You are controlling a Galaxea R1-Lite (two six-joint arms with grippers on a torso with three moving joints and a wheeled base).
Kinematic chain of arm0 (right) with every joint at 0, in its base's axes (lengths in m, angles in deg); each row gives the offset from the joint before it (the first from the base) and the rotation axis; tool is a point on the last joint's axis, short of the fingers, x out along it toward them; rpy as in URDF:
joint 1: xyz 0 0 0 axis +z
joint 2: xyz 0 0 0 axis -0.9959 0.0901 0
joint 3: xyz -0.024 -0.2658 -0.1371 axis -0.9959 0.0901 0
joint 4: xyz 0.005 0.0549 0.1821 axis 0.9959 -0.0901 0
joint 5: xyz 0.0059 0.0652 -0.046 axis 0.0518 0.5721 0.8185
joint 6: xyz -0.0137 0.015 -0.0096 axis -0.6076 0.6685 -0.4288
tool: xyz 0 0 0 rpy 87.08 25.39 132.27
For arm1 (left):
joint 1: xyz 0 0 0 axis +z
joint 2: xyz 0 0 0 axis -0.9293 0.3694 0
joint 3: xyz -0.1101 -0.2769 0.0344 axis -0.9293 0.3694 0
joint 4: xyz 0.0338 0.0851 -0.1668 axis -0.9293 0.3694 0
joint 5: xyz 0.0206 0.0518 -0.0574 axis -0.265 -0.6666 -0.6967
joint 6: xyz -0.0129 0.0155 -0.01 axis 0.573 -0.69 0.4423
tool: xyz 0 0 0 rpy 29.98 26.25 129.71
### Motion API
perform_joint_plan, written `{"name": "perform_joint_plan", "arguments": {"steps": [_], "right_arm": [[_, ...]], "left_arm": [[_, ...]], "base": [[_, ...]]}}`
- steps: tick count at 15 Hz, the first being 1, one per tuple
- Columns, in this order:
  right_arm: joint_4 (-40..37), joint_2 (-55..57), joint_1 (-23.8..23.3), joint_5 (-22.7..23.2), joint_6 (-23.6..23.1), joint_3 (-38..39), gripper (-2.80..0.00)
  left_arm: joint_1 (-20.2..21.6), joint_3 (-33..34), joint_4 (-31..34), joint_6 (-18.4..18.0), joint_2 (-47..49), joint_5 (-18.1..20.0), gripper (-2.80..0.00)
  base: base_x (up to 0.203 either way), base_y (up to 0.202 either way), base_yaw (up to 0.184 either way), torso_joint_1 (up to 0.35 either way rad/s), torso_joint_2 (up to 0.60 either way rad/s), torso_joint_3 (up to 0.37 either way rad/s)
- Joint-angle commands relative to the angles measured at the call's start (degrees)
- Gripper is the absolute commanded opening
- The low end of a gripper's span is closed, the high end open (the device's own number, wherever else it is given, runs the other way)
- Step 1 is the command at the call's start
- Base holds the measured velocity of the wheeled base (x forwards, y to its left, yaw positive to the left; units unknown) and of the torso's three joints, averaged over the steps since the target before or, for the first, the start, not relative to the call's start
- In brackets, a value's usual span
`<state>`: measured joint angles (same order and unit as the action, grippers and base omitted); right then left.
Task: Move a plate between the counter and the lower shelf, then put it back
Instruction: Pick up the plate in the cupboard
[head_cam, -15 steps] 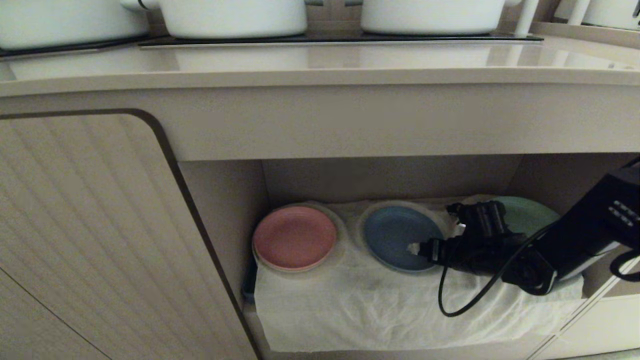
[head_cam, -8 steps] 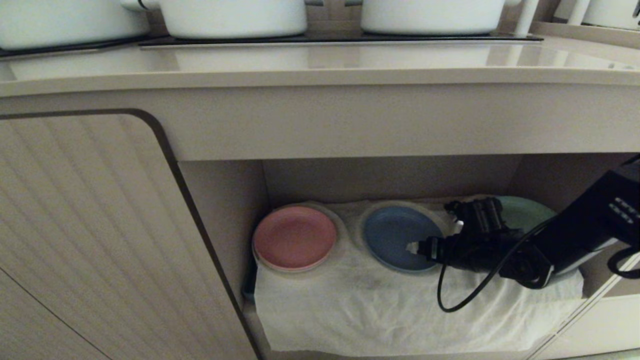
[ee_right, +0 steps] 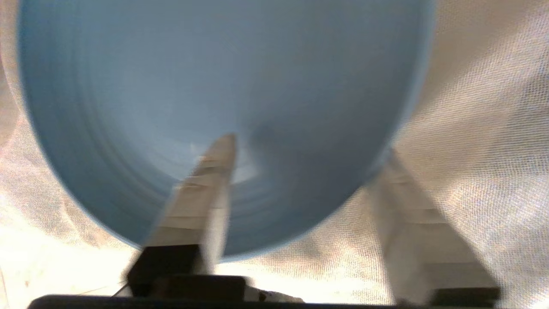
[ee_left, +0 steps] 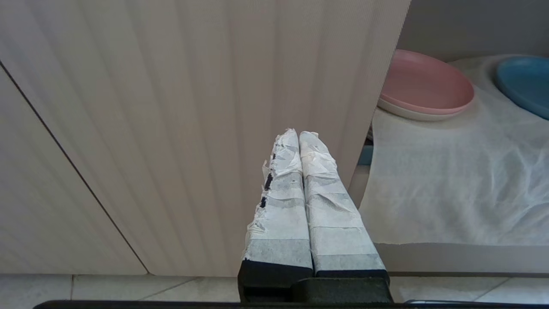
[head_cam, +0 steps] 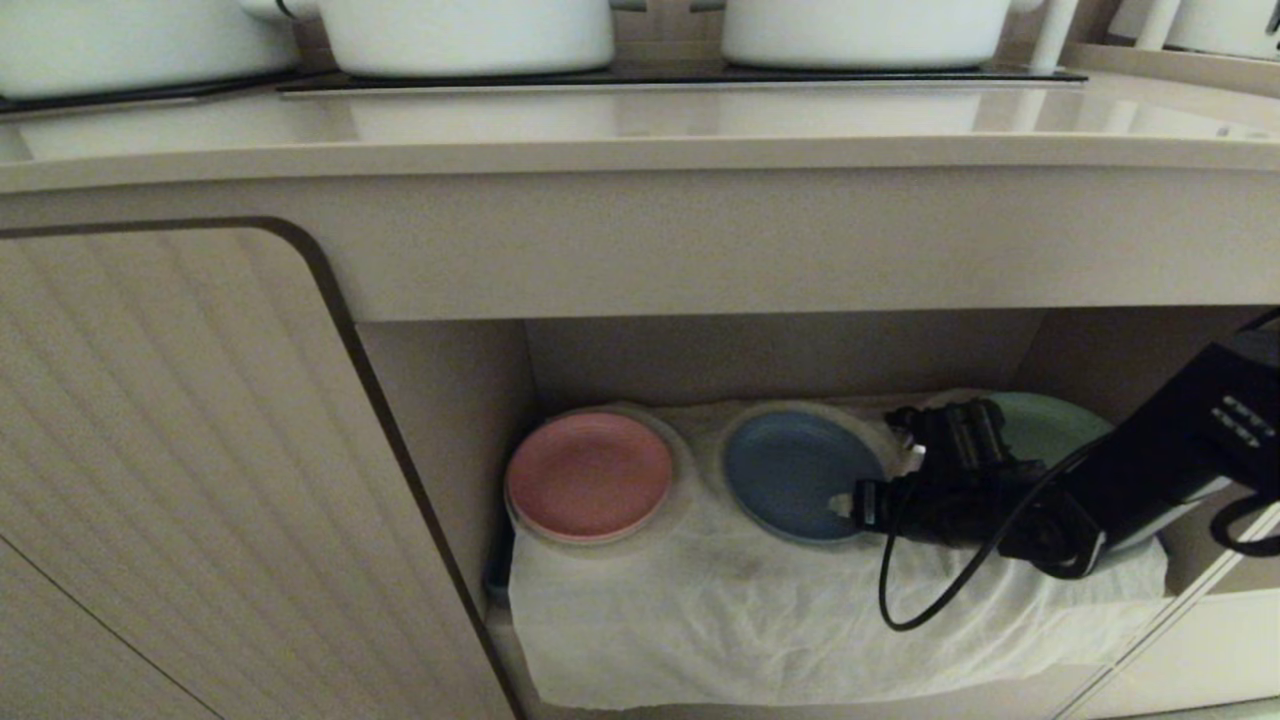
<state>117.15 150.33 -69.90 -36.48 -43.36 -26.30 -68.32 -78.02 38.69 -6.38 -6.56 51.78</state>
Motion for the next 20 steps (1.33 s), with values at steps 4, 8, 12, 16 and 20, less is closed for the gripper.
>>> {"name": "perform_joint_plan", "arguments": {"steps": [4,8,12,16,20], "right_arm": [[0.39,0.08,0.01,-0.04,0.12,0.03,-2.8],[0.26,0.61,0.18,-3.21,0.3,-0.06,-2.8],[0.3,0.44,0.27,-3.3,0.21,-0.15,-2.8],[0.21,-0.35,0.27,-3.38,0.3,-0.06,-2.8],[0.13,-1.21,0.3,-3.33,0.3,0.41,-2.8]], "left_arm": [[0.0,0.0,-0.01,0.05,-0.02,-0.02,-2.8],[0.0,0.0,-0.01,0.05,-0.02,-0.02,-2.8],[0.0,0.0,-0.01,0.05,-0.02,-0.02,-2.8],[0.0,0.0,-0.01,0.05,-0.02,-0.02,-2.8],[0.0,0.0,-0.01,0.05,-0.02,-0.02,-2.8]], "base": [[0.0,0.0,0.0,0.0,0.0,0.0],[0.0,0.0,0.0,0.0,0.0,0.0],[0.0,0.0,0.0,0.0,0.0,0.0],[0.0,0.0,0.0,0.0,0.0,0.0],[0.0,0.0,0.0,0.0,0.0,0.0]]}}
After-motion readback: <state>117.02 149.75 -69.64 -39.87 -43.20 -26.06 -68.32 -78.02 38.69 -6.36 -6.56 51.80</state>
